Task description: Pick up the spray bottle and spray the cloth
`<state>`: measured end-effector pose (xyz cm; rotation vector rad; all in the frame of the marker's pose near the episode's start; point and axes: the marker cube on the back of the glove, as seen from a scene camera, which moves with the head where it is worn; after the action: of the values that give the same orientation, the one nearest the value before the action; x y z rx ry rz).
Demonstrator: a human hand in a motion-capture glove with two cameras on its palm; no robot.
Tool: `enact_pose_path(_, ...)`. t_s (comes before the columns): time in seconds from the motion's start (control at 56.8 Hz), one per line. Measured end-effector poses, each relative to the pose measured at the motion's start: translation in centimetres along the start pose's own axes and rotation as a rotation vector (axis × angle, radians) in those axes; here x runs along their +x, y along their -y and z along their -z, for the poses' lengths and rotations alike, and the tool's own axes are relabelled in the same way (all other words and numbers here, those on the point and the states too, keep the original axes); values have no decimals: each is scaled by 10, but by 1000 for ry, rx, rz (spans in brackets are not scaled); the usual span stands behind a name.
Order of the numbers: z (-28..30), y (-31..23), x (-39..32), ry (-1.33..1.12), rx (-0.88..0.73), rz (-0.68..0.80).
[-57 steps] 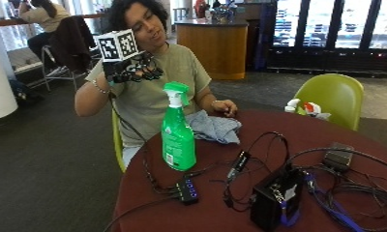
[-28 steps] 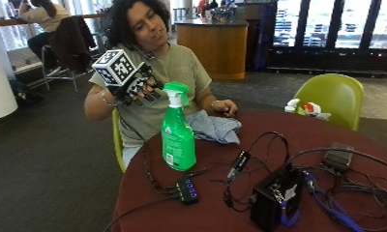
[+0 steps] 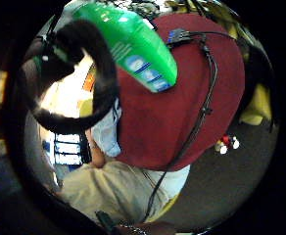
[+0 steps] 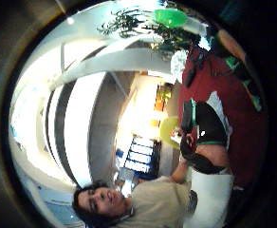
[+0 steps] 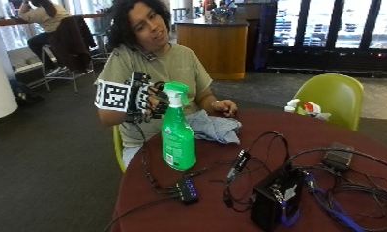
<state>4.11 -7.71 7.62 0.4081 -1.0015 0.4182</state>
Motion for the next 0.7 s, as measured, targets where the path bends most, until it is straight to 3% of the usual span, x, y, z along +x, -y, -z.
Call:
enact_pose_path(0.317,2,51,20,15,377,-42)
enact_pose_path(0.457,0,48,31,-15,303,-25)
enact_pose_path(0.563,-4,53,31,-4,319,-109)
enact_pose_path(0.704,-3,46,34,-22,324,-71)
